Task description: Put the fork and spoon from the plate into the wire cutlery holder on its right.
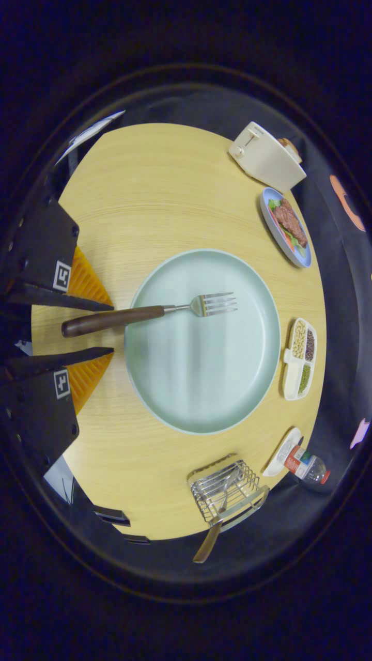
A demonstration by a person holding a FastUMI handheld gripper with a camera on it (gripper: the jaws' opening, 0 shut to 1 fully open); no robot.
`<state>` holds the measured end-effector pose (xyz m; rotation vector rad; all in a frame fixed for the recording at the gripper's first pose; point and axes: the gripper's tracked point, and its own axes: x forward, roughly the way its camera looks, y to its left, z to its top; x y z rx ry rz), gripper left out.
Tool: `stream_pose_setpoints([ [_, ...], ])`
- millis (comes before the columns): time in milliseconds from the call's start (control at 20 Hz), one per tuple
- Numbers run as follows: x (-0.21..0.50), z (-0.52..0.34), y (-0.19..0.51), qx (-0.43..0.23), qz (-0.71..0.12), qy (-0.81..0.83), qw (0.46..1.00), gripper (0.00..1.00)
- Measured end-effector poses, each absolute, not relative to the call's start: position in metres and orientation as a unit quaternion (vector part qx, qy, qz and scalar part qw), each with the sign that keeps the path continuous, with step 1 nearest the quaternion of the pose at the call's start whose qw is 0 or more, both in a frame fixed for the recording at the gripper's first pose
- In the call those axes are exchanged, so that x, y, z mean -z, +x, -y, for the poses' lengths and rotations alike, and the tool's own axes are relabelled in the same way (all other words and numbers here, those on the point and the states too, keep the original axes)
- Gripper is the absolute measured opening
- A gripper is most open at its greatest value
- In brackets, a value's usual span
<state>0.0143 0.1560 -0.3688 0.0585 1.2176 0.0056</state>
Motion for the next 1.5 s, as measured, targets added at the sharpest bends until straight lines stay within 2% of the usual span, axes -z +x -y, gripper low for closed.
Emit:
stream_pose_setpoints([
  [50, 0.369, -0.157, 0.013, -0.002, -0.574, 0.027, 0.818, 0.35],
  [100, 0.365, -0.160, 0.012, -0.008, -0.574, 0.028, 0.819, 0.18],
  [150, 0.365, -0.165, 0.013, -0.024, -0.571, 0.028, 0.820, 0.18],
  [200, 0.360, -0.164, 0.012, -0.030, -0.565, 0.020, 0.825, 0.10],
  [250, 0.356, -0.164, 0.012, -0.037, -0.557, 0.016, 0.830, 0.10],
  [300, 0.350, -0.164, 0.011, -0.047, -0.549, 0.021, 0.834, 0.04],
  [800, 0.296, -0.124, 0.012, -0.075, -0.491, 0.042, 0.867, 0.04],
  [1500, 0.223, 0.041, -0.004, -0.043, -0.468, 0.073, 0.880, 0.04],
])
